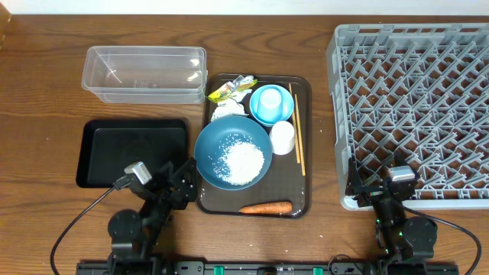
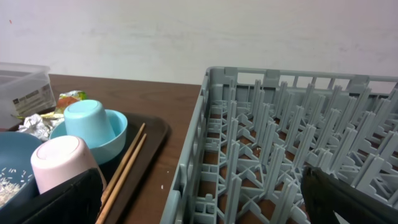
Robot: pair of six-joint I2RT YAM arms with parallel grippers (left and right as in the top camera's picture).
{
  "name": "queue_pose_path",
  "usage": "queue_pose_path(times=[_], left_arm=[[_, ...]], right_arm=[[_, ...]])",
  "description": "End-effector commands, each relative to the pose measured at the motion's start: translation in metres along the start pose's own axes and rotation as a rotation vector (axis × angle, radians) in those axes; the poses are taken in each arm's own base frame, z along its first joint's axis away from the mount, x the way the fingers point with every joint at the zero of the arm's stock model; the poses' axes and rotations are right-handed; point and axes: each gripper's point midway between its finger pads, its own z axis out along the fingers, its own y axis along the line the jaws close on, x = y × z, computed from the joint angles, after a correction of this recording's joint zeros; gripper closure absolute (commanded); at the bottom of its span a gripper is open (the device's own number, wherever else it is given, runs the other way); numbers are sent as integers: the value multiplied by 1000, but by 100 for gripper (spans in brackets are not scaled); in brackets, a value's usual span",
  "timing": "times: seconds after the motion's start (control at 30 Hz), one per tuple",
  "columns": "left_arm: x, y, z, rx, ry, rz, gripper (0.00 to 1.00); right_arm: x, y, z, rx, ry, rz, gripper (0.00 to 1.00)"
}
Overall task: Sort waste into correct bins and load items into the dishwasher rack
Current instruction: 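Move the left gripper toward the blue bowl of rice, then grasp the rim of the blue bowl with the left gripper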
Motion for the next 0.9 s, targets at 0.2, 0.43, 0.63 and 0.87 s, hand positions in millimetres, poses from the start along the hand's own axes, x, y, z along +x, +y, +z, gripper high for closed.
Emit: queue_pose_path(times=[0.2,0.43,0.63,0.87], left_arm=[[-29,-23,-14,-238,251,205,2],[-27,-56,12,-180,532,85,2],[-5,-71,19,-64,660,61,2],[0,-53,6,-323,730,183,1]], right_arm=[[0,-3,0,14,-1,-11,1],[0,-3,0,14,-1,-11,1],[0,-3,0,14,-1,-11,1],[0,-3,0,14,-1,-11,1]])
